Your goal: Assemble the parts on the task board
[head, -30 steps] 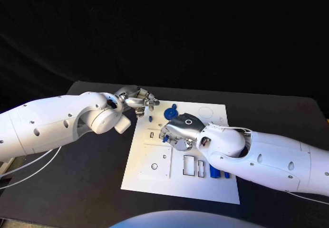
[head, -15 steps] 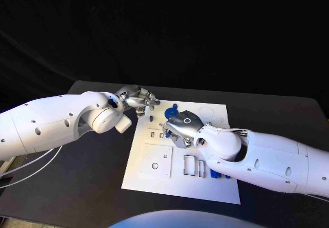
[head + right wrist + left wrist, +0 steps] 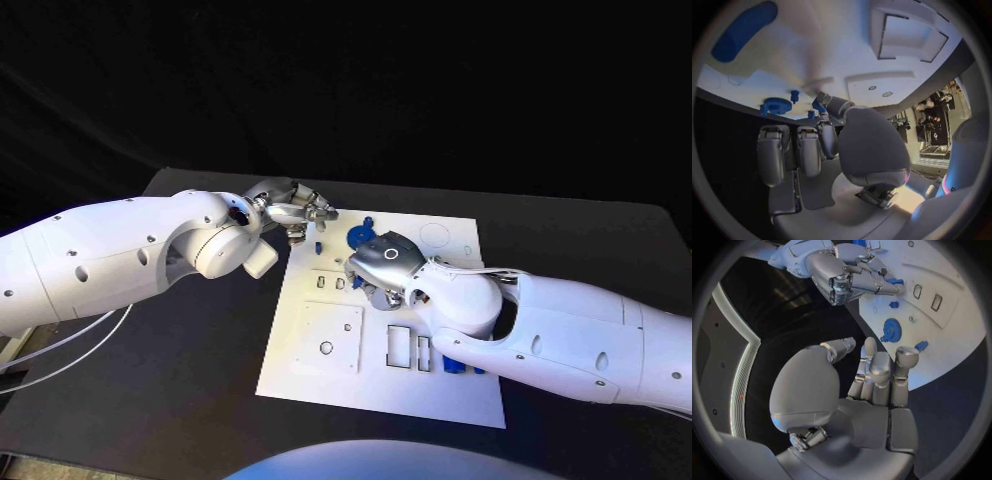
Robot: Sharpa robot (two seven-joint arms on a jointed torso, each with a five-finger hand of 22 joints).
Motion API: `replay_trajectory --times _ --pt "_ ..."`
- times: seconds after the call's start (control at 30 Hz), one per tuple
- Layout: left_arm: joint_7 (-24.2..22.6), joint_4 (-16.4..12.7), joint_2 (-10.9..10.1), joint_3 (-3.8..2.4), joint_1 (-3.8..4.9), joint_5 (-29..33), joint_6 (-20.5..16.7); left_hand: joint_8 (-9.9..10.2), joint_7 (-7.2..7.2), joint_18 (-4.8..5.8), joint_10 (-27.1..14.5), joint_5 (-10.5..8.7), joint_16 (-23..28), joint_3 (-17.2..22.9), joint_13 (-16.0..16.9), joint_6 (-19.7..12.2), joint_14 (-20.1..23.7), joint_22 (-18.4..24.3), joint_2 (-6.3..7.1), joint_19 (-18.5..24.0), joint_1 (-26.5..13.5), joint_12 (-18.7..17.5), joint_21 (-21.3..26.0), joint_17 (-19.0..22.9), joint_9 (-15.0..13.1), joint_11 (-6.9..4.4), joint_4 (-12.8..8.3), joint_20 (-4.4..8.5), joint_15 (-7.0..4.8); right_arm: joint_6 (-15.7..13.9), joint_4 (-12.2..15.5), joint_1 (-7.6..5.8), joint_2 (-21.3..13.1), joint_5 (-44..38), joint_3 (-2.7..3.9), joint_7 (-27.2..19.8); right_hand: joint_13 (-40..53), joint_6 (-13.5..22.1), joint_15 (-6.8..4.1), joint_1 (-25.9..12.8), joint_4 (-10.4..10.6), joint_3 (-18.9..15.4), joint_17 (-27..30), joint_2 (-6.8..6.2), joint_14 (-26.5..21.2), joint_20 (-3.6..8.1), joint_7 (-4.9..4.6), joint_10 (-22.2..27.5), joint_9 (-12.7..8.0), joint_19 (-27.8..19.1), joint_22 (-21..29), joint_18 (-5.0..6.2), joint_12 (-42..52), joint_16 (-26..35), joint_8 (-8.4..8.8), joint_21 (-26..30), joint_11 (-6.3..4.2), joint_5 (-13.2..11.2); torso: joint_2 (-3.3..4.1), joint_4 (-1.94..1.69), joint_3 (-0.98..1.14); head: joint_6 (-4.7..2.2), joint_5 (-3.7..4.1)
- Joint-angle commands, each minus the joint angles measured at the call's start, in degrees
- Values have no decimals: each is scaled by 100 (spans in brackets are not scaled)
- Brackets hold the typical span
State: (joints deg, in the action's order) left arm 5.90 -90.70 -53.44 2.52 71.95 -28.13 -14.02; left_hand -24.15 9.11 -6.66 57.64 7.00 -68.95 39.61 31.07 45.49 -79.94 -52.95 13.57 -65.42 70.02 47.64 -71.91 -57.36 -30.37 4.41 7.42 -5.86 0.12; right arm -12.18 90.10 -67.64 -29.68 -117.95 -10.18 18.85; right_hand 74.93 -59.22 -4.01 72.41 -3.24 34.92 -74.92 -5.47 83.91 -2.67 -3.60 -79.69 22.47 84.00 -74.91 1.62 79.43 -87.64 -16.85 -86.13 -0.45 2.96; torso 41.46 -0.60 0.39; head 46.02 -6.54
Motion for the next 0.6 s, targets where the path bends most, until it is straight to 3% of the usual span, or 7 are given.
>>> replay_trajectory --times 0.03,0.6 --pt "8 -7 18 -4 1 34 4 20 22 -87 -39 -9 -20 -41 -6 -30 14 -5 3 -38 59 -19 -3 -7 9 -9 -8 -6 4 237 -38 -2 31 -141 -1 -55 66 -2 -52 0 -21 -17 -944 -51 489 59 -12 -2 522 369 -1318 -63 -13 -11 -462 -11 -3 -16 3 0 1 2 -4" --pt "65 -2 25 -4 2 34 19 26 27 -83 -45 -9 -33 -46 -12 -35 7 -23 -1 -54 62 -18 -12 -22 21 -5 -8 -8 6 62 -95 -3 113 75 -3 -291 34 104 -50 23 -53 -33 -925 -66 485 69 -39 37 525 348 -1301 -54 -47 -1 -428 26 16 -16 2 4 5 11 -16"
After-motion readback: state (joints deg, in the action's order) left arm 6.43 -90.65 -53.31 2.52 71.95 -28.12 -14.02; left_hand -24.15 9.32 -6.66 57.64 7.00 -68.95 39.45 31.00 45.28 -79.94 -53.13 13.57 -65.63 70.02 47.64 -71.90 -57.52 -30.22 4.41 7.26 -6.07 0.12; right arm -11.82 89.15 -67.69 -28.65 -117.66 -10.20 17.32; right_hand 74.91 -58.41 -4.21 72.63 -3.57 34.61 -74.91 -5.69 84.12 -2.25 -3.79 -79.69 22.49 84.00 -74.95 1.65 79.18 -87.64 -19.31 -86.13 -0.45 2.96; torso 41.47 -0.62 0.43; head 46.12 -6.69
